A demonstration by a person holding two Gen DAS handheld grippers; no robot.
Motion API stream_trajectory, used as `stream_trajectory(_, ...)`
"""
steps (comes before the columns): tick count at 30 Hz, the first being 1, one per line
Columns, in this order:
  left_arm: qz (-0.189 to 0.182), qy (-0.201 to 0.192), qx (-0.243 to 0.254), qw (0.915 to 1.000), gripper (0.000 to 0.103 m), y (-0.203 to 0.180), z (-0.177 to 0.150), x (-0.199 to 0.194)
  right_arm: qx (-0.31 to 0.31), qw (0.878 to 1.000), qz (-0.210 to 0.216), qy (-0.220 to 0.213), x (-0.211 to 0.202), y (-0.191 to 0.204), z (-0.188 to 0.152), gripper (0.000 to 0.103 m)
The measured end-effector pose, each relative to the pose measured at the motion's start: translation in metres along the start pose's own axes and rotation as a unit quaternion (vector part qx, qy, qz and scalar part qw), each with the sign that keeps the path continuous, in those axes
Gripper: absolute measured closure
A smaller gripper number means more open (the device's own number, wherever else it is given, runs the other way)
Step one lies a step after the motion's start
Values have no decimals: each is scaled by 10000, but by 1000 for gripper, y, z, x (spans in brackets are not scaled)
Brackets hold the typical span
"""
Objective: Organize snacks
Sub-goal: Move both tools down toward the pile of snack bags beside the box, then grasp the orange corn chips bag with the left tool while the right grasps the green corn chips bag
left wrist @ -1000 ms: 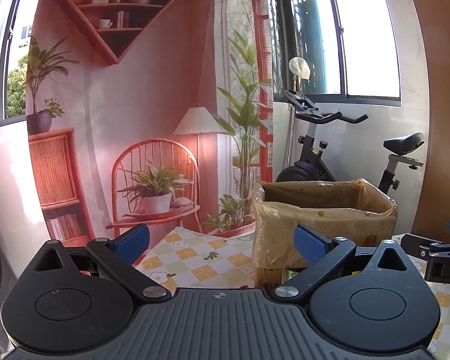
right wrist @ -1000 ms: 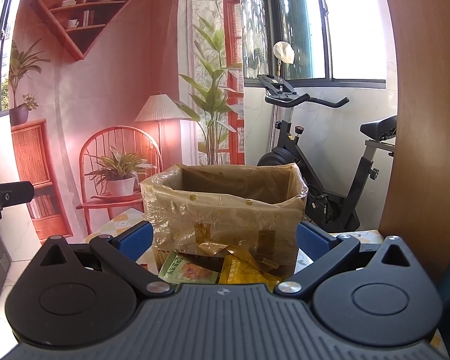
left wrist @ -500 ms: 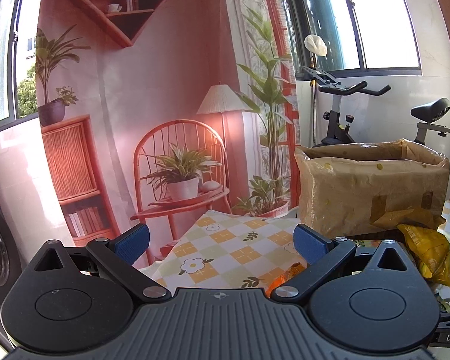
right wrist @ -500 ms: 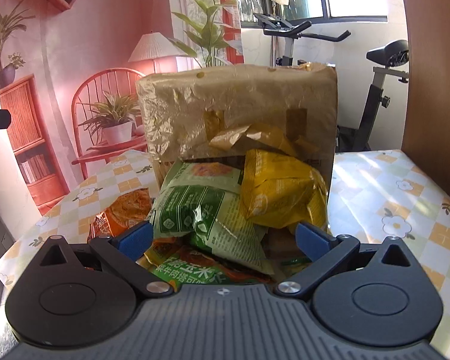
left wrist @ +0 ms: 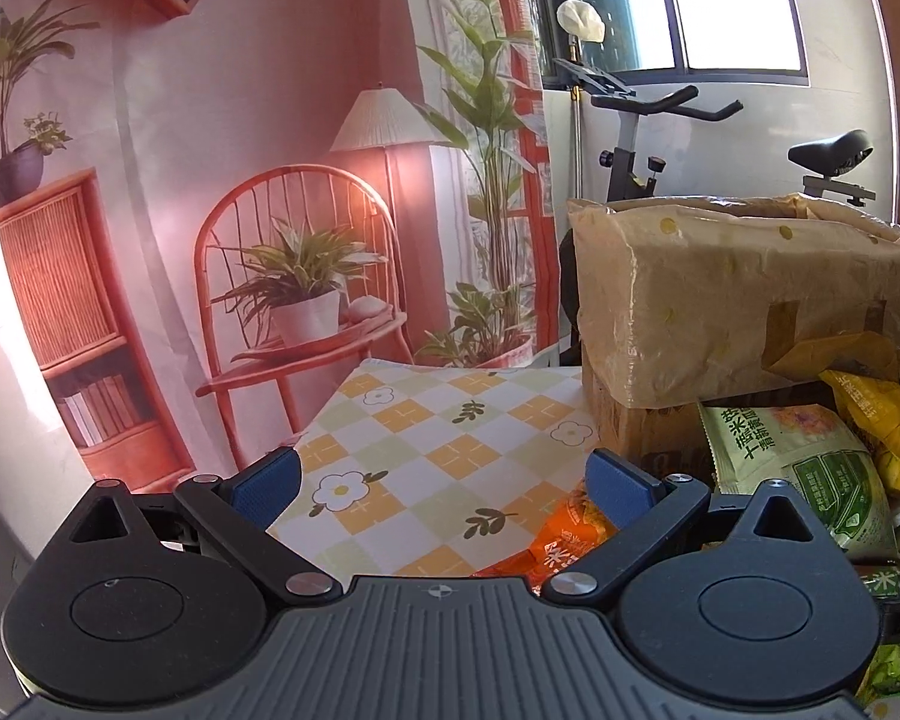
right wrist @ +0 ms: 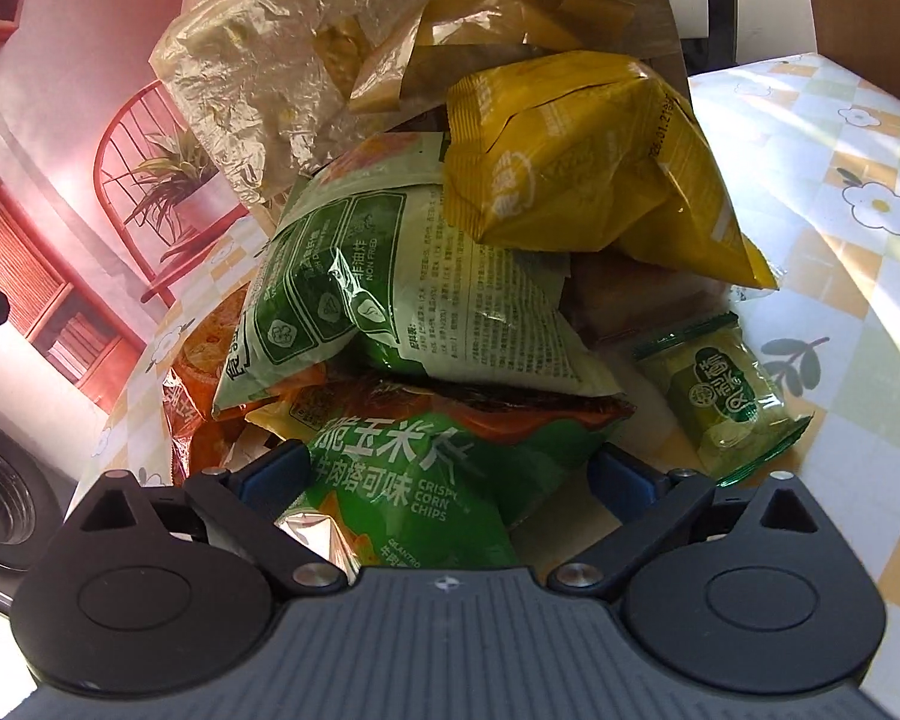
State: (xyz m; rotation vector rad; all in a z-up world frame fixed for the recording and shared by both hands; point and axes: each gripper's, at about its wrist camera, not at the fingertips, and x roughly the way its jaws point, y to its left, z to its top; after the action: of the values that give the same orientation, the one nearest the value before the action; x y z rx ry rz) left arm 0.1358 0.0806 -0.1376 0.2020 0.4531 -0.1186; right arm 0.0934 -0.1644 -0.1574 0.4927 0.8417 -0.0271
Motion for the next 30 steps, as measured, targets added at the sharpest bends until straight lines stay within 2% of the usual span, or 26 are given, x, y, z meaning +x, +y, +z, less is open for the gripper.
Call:
stream_trajectory(2, -243, 147, 30, 9996, 5, 2, -4, 16, 39, 9999, 90, 64, 4, -2, 1, 3)
stream_trajectory(4, -553, 325, 60, 9979, 6, 3, -8, 30, 47, 9996, 216, 152, 7, -2, 2, 5)
stream_trajectory(10, -1407, 679, 451, 9867, 7, -7, -32, 68, -154, 9996, 231, 111, -1, 0, 5, 22)
stream_trajectory(12, -1559, 754, 722, 9822, 7, -14, -41, 77, -156, 9995, 279, 81, -3, 1, 4, 31)
stream_trajectory(16, -1834, 847, 989, 9744, 7, -25, -52, 92, -247, 9995, 212, 36, -6, 2, 2, 31)
stream_trajectory(23, -2215, 797, 644, 9698, 7, -16, -43, 119, -239, 9995, 213, 63, -4, 4, 4, 32)
stream_trajectory(27, -2430, 1022, 541, 9631, 6, -19, -45, 143, -254, 9994, 211, 60, -4, 3, 4, 32)
stream_trajectory(30, -2595, 1251, 272, 9572, 5, -18, -50, 160, -259, 9994, 220, 63, -4, 3, 4, 32)
